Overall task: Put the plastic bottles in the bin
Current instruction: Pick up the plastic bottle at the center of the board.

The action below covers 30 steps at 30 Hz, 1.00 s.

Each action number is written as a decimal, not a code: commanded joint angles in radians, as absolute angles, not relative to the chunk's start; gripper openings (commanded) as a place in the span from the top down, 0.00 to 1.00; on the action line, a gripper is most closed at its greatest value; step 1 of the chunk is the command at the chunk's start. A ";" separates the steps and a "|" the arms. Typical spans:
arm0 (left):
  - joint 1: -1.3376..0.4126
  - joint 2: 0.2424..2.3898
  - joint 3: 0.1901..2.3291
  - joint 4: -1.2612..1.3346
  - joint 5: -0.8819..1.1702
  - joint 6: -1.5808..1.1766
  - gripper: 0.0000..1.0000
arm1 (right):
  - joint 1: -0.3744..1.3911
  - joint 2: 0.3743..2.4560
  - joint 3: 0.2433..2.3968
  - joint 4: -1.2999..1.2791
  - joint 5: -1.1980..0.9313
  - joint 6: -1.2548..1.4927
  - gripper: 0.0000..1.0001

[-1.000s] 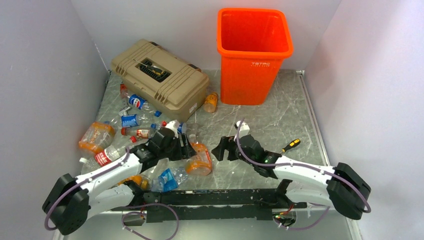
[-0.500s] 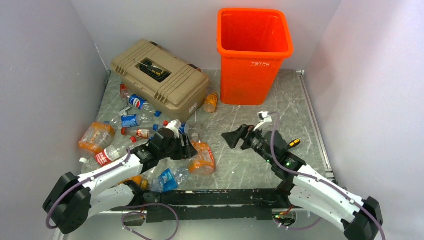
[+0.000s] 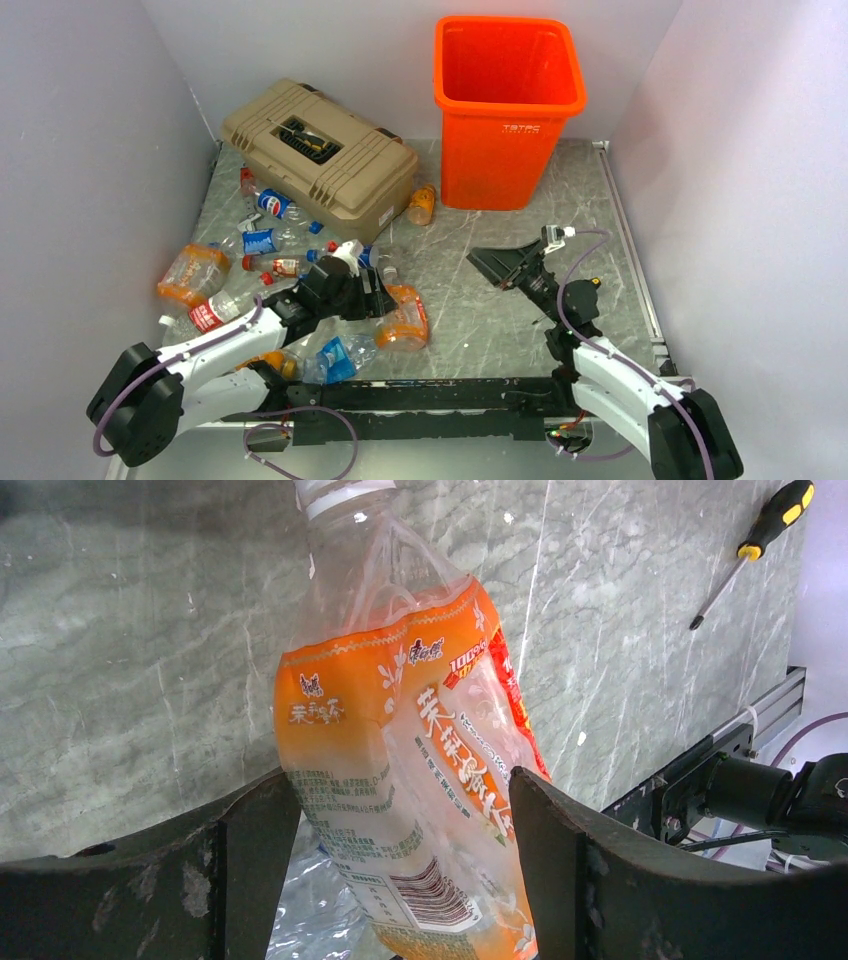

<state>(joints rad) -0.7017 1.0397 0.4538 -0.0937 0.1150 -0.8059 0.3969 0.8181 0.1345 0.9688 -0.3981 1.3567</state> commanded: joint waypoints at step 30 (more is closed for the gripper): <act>-0.705 1.247 0.515 0.005 0.176 -0.860 0.16 | 0.392 0.482 0.250 0.308 -0.364 0.843 0.08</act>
<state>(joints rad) -0.7017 1.2022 0.4931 -0.0540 0.1463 -0.8291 0.3958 0.4786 0.2577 0.3283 -0.3988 0.9035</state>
